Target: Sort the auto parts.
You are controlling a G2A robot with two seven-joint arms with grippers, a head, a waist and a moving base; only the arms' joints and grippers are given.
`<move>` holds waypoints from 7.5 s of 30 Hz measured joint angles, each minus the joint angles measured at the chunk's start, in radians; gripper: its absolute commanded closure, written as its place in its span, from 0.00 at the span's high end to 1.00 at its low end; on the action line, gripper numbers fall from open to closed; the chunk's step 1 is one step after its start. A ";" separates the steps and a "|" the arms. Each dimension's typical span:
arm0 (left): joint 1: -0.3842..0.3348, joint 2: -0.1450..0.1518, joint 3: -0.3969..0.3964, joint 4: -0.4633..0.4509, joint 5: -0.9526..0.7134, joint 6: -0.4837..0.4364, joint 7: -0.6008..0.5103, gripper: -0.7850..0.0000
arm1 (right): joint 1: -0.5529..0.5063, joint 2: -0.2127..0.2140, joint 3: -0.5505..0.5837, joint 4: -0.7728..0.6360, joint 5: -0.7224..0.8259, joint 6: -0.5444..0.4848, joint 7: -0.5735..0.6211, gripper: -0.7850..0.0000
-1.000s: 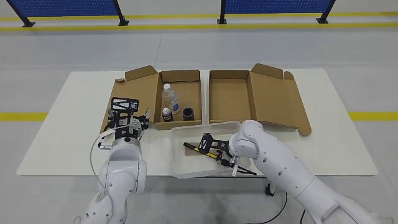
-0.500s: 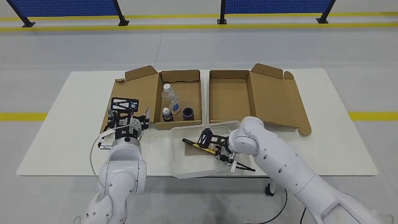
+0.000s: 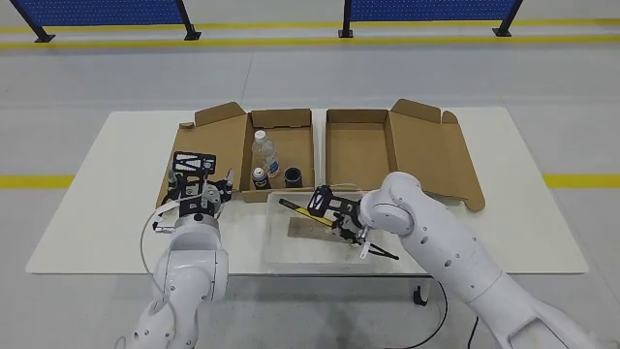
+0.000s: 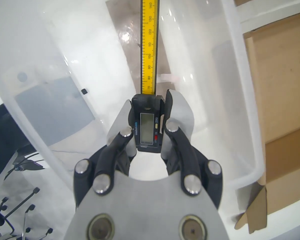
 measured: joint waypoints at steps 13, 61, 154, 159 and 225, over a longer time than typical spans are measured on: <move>0.000 0.000 0.000 0.000 0.000 0.000 0.000 1.00 | -0.123 0.039 0.179 -0.124 0.168 0.061 -0.172 0.00; 0.000 0.000 0.000 0.000 0.000 0.000 0.000 1.00 | 0.015 0.034 0.226 0.132 0.023 0.301 -0.455 0.00; 0.000 0.000 0.000 0.000 0.000 0.000 0.000 1.00 | -0.454 0.060 0.385 -0.543 -0.091 0.204 -0.054 1.00; 0.000 0.000 0.000 0.000 0.000 0.000 0.000 1.00 | -0.454 0.060 0.384 -0.543 -0.091 0.204 -0.054 1.00; 0.000 0.000 0.000 0.000 0.000 0.000 0.000 1.00 | -0.171 -0.040 0.098 0.023 0.076 0.331 -0.082 1.00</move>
